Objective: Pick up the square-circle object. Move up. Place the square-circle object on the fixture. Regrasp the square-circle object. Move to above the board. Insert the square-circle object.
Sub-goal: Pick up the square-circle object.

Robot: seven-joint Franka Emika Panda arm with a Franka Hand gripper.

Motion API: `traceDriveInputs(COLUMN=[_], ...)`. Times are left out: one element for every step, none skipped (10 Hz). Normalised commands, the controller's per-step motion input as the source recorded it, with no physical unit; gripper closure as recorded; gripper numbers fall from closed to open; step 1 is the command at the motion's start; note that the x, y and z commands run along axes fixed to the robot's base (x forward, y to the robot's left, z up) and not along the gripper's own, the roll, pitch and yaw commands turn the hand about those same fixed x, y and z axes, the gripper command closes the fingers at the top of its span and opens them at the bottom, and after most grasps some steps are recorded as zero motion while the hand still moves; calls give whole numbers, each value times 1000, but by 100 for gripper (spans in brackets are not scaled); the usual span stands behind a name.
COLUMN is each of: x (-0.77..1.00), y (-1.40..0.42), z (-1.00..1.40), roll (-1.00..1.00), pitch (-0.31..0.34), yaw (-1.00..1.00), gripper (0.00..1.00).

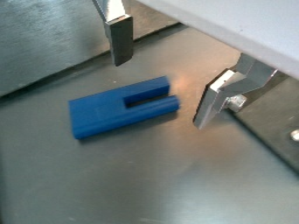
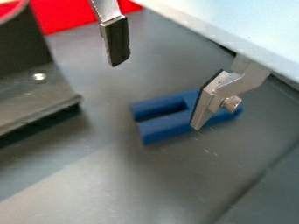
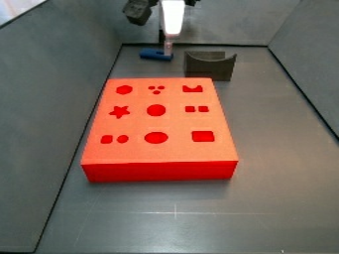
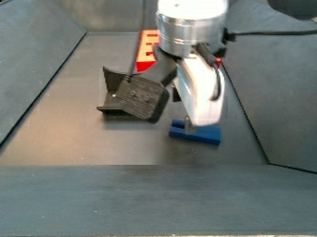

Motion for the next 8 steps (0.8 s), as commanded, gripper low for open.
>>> traceDriveInputs(x=[-260,-234,-177,-77,-34,-117,-171,-117], y=[269,271,89,20,0,-26,0,23], z=[-126,-209,-306,-300,-377,-403,-160,0], roll=[-327,-287,-241,-214,-257,-230,-247,-316], pitch=[-399,-374,-351,-291,-290,-290,-270,-296], yaw=[-274,-254,-309,-220,-186,-109,-54,0], gripper=[0,0,0,0,0,0,0,0])
